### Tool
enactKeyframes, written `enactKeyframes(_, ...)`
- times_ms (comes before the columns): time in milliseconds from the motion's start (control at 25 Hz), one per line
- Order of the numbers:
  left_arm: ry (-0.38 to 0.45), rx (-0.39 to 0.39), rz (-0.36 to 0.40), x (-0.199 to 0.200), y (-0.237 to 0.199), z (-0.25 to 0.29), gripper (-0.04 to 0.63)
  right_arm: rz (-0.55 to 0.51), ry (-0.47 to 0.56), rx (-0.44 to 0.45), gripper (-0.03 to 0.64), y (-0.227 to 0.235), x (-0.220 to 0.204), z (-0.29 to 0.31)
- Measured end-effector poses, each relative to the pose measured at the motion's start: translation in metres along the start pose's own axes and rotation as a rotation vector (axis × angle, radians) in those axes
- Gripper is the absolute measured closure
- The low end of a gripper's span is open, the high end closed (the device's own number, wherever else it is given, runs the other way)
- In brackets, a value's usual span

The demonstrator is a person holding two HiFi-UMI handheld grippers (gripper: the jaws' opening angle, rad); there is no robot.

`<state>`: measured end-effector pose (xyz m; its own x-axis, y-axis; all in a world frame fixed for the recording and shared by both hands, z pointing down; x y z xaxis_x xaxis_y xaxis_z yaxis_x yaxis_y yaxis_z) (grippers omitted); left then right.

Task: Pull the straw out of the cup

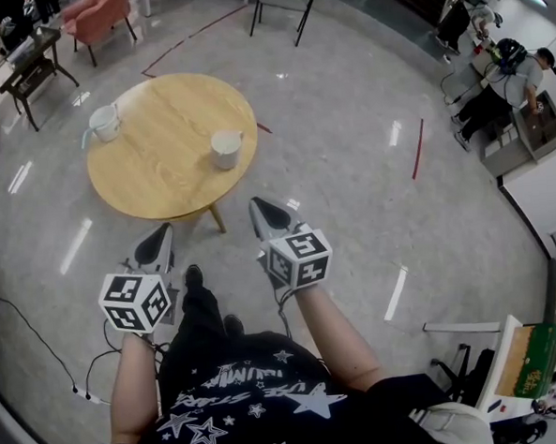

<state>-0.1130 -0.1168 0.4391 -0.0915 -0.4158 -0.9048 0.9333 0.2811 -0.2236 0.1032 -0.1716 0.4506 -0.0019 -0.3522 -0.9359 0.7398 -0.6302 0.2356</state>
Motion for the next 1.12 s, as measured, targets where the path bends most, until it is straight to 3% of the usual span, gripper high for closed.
enactKeyframes(800,-0.100,-0.071,-0.019,0.025,-0.068,0.107,0.589,0.002,-0.097,-0.066,0.614,0.047,-0.006,0.103)
enactKeyframes(840,-0.104,-0.075,-0.021,0.027,-0.071,0.113,0.589,0.004,-0.109,-0.063,0.602,0.049,-0.006,0.109)
enactKeyframes(880,-0.107,-0.079,-0.024,0.028,-0.074,0.118,0.589,0.006,-0.122,-0.059,0.530,0.051,-0.007,0.116)
enactKeyframes(1120,-0.122,-0.095,-0.039,0.035,-0.090,0.147,0.589,-0.002,-0.163,-0.057,0.518,0.059,-0.010,0.148)
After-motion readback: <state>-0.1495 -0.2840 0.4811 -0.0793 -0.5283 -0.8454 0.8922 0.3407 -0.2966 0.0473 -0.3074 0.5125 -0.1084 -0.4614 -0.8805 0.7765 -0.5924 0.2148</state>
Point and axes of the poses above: the fingertips, and each gripper's own axes: z forward along the fingers, y to its right, x out of its top, the point moved 5 cm from there along -z, backward along the fingers, and after that the axes turned 8 degrees about x, right-handed, at the moved point
